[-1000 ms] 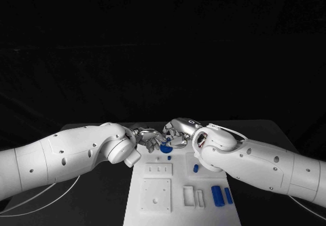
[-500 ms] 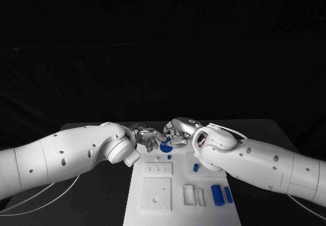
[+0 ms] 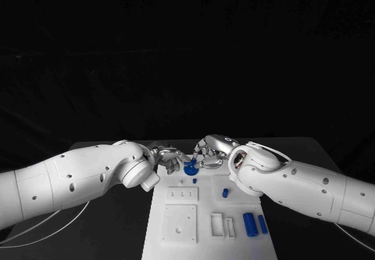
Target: Assemble the parts on the task board
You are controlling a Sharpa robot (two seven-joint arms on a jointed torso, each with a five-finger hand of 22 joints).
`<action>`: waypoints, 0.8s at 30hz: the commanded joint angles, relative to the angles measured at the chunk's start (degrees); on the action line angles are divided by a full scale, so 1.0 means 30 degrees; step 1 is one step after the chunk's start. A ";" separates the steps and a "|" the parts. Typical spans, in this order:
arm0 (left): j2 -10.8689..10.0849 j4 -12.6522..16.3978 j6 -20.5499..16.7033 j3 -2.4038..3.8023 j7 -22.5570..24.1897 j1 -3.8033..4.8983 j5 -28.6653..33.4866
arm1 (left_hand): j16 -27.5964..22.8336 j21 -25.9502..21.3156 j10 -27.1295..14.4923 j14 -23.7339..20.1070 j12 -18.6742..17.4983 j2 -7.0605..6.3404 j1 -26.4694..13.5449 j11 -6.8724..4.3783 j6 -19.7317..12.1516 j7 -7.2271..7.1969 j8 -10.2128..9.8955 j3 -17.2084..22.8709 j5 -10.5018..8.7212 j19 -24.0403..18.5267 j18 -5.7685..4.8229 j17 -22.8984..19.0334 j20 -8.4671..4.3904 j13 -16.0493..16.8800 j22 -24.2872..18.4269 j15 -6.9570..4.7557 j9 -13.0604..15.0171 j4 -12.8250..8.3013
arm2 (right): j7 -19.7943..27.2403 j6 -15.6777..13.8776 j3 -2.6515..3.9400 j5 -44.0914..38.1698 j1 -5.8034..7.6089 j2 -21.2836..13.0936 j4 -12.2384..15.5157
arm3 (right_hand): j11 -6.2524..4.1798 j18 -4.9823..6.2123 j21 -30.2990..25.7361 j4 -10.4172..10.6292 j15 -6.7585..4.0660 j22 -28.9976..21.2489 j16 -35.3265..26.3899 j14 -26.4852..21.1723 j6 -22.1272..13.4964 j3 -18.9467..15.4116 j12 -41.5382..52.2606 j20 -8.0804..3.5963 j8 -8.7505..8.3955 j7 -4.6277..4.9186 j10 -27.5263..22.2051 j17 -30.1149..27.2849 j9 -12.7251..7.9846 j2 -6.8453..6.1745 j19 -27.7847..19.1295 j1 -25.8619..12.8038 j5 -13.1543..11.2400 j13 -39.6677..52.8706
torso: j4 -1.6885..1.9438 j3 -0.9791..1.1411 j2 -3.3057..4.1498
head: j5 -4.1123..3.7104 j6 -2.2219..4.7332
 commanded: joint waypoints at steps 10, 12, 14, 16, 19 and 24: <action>-0.0183 0.0118 0.0854 -0.0037 -0.0701 0.0006 -0.4659 | 0.0879 0.0442 0.0283 0.0413 0.0761 -0.0305 0.0173 -0.0415 0.2452 -0.1546 0.0068 -0.0127 -0.0133 0.0515 -0.0174 -0.0114 -0.2501 0.0208 0.0176 -0.0887 0.5725 0.0152 | 0.3185 -0.2839 0.0008 0.5209 0.0001 -0.3063 -0.0161 | 0.0587 0.1481 -0.0576 0.0197 0.0631 -0.0060 -0.0332 -0.0688 -0.1822 -0.0934 -0.0576 0.0396 -0.0785 0.0972 -0.0647 -0.0091 -0.0304 -0.0300 -0.0745 0.0073 0.1351 -0.0775 | -0.0044 0.0056 -0.0022 | 0.0169 -0.0063; -0.0134 0.0118 0.0951 -0.0079 -0.1139 0.0006 -0.5594 | 0.1119 0.0603 0.0394 0.0564 0.0968 -0.0357 0.0205 -0.0485 0.2488 -0.1595 0.0029 -0.0133 -0.0131 0.0742 -0.0124 -0.0160 -0.2592 0.0255 0.0214 -0.1003 0.5933 0.0188 | 0.3709 -0.2809 0.0011 0.6161 0.0059 -0.3345 -0.0509 | 0.0590 0.1481 -0.0624 0.0224 0.0631 -0.0062 -0.0353 -0.0714 -0.1820 -0.1024 -0.0609 0.0432 -0.0791 0.0965 -0.0653 -0.0116 -0.0319 -0.0218 -0.0772 0.0048 0.1638 -0.0907 | -0.0041 0.0057 -0.0027 | 0.0165 -0.0107; -0.0106 0.0197 0.0987 -0.0202 -0.1514 0.0006 -0.6697 | 0.1437 0.0815 0.0620 0.0833 0.1237 -0.0401 0.0205 -0.0603 0.2686 -0.1706 0.0081 -0.0168 -0.0134 0.1035 -0.0059 -0.0198 -0.2696 0.0309 0.0258 -0.1153 0.6215 0.0265 | 0.4149 -0.2666 0.0017 0.7490 0.0219 -0.3559 -0.0901 | 0.0621 0.1481 -0.0905 0.0245 0.0654 -0.0162 -0.0646 -0.0945 -0.1849 -0.1084 -0.0796 0.0546 -0.0813 0.0980 -0.0806 -0.0284 -0.0343 -0.0070 -0.1028 -0.0027 0.2092 -0.1151 | -0.0055 0.0082 -0.0062 | 0.0193 -0.0207; -0.0068 0.0294 0.1061 -0.0310 -0.1941 0.0008 -0.7255 | 0.1849 0.1121 0.1021 0.1286 0.1569 -0.0457 0.0232 -0.0755 0.2771 -0.1831 0.0044 -0.0198 -0.0139 0.1468 0.0051 -0.0239 -0.2828 0.0361 0.0305 -0.1368 0.6524 0.0326 | 0.4522 -0.2626 0.0022 0.9111 0.0464 -0.3652 -0.1377 | 0.0605 0.1481 -0.0992 0.0252 0.0648 -0.0203 -0.0719 -0.0937 -0.1831 -0.1150 -0.0821 0.0597 -0.0805 0.0986 -0.0791 -0.0353 -0.0348 0.0111 -0.1040 -0.0053 0.2435 -0.1279 | -0.0050 0.0105 -0.0078 | 0.0153 -0.0270; -0.0042 0.0475 0.1006 -0.0533 -0.2440 0.0009 -0.8044 | 0.2881 0.1683 0.1750 0.2060 0.2790 -0.0406 0.0397 -0.0865 0.2597 -0.1883 -0.0292 -0.0235 -0.0109 0.2162 0.0275 0.0039 -0.2954 0.1017 0.0396 -0.1524 0.6637 0.0264 | 0.5190 -0.2196 0.0028 1.1220 0.0810 -0.3780 -0.2025 | 0.0593 0.1481 -0.1361 0.0105 0.0650 -0.0341 -0.1106 -0.1171 -0.1759 -0.1397 -0.1012 0.0754 -0.0767 0.0980 -0.0908 -0.0583 -0.0348 0.0306 -0.1328 -0.0219 0.3030 -0.1621 | -0.0087 0.0182 -0.0130 | 0.0207 -0.0492; -0.0017 0.0651 0.0736 -0.1059 -0.2726 0.0013 -0.8773 | 0.3892 0.2282 0.1394 0.2430 0.4413 -0.0209 0.0310 -0.1025 0.2643 -0.2011 -0.0756 -0.0159 0.0115 0.2798 0.0652 0.0108 -0.2944 0.2105 0.0396 -0.1702 0.6951 0.0267 | 0.6289 -0.1467 0.0028 1.3434 0.1264 -0.3517 -0.3382 | 0.0761 0.1318 -0.3519 -0.0024 0.0818 -0.1385 -0.3512 -0.2307 -0.1931 -0.1577 -0.2671 0.1621 -0.0839 0.1150 -0.1622 -0.1991 -0.0406 0.0787 -0.2970 -0.0590 0.3107 -0.3391 | -0.0096 0.0276 -0.0204 | 0.0189 -0.0893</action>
